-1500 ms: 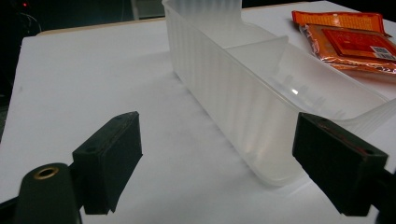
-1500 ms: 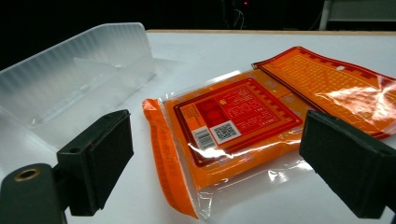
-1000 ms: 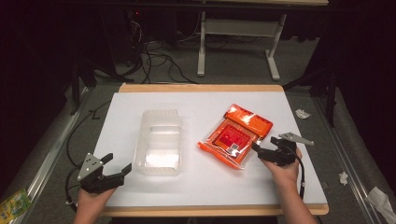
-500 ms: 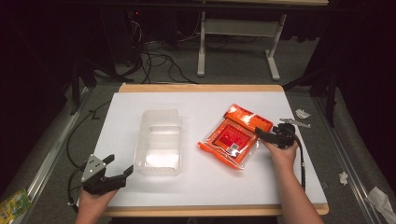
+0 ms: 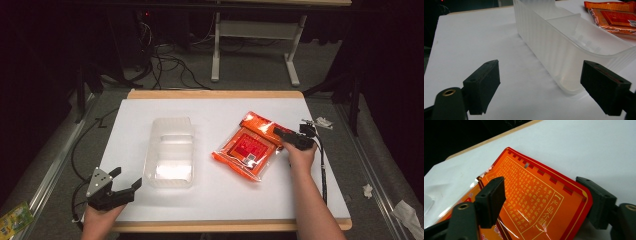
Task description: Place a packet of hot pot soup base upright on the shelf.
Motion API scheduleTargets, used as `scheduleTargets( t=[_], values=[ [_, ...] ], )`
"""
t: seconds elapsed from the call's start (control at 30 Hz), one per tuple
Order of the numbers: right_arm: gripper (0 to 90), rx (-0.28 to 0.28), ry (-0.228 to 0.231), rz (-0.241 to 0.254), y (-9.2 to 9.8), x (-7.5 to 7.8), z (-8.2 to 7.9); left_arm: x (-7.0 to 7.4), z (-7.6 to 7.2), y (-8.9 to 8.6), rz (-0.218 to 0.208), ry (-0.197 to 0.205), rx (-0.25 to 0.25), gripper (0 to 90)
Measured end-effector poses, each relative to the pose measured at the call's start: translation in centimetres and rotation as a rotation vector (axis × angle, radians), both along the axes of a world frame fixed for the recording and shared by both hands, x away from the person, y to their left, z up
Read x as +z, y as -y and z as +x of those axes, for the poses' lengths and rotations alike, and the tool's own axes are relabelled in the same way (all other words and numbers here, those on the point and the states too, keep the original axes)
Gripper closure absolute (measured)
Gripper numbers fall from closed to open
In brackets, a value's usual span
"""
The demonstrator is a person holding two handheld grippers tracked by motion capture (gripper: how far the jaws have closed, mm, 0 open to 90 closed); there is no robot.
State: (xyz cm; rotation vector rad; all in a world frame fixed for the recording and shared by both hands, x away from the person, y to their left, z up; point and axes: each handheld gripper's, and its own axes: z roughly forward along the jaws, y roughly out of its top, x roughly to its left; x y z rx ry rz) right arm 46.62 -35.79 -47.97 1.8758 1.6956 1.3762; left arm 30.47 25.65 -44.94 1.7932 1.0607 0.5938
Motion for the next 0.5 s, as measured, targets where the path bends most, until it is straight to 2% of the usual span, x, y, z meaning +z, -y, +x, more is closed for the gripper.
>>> scheduleTargets(
  t=[0.03, 0.1, 0.23, 0.27, 0.4, 0.43, 0.5],
  values=[
    [35.5, 0.01, 0.004, 0.007, -0.02, 0.03, -0.07, -0.01, 0.02, 0.0, -0.002, -0.001, 0.002, 16.6],
    [38.2, 0.019, 0.008, 0.009, -0.01, 0.05, -0.11, 0.0, 0.03, 0.03, -0.002, -0.001, 0.002, 16.7],
    [52.4, 0.057, 0.024, 0.009, -0.12, 0.19, -0.31, 0.05, -0.01, 0.23, 0.004, 0.004, -0.002, 16.7],
    [55.3, 0.088, 0.033, -0.006, -0.31, 0.16, -0.32, 0.06, -0.01, 0.25, 0.006, 0.003, -0.004, 16.7],
    [59.2, 0.092, 0.031, -0.043, -0.52, 0.16, -0.3, 0.0, 0.03, 0.25, 0.004, 0.003, -0.006, 16.7],
    [68.8, 0.078, 0.024, -0.049, -0.47, 0.18, -0.35, 0.0, 0.03, 0.24, 0.004, 0.003, -0.006, 16.7],
    [80.1, 0.065, 0.024, -0.067, -0.43, 0.26, -0.46, 0.01, 0.03, 0.26, 0.006, 0.004, -0.007, 16.7]
  ],
)
